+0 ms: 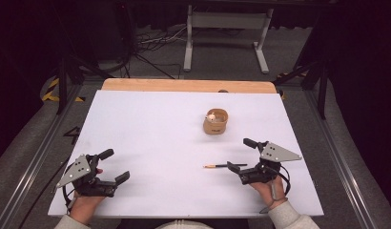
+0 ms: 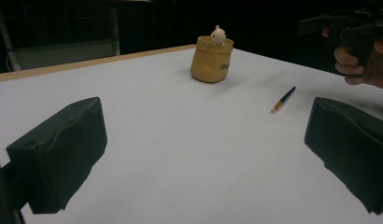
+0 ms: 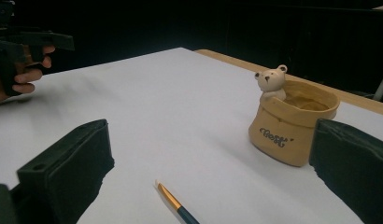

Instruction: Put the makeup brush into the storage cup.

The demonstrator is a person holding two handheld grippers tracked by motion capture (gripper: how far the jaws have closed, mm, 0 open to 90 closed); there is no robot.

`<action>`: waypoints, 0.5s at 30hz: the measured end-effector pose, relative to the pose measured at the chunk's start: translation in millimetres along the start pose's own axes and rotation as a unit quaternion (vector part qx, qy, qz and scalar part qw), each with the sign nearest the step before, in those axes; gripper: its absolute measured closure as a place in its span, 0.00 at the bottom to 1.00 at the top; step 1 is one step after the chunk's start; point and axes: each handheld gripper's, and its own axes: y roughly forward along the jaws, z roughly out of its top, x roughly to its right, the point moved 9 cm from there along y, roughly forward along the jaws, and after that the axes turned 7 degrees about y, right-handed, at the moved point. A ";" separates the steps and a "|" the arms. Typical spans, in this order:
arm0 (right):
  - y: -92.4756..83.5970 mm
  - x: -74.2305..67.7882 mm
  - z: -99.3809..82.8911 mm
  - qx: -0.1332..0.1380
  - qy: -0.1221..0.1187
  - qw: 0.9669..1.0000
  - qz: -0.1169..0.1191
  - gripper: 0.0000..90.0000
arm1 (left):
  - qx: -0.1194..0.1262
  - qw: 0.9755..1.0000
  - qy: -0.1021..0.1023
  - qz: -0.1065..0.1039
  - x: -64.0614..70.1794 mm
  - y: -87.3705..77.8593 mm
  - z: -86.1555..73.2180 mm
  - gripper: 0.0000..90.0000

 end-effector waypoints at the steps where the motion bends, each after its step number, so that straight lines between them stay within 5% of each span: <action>1: 1.1 -0.4 0.6 -0.005 0.005 1.000 0.005 0.00 | 0.000 1.000 -0.001 0.001 0.0 0.0 -0.1 0.00; 7: 5.1 1.2 3.8 -0.027 0.004 1.000 0.006 0.01 | 0.000 1.000 -0.001 0.000 -0.2 0.0 -0.1 0.00; 15: 13.3 1.0 6.2 -0.095 -0.006 0.995 0.018 0.03 | 0.001 1.000 -0.003 -0.001 0.2 0.8 -0.2 0.00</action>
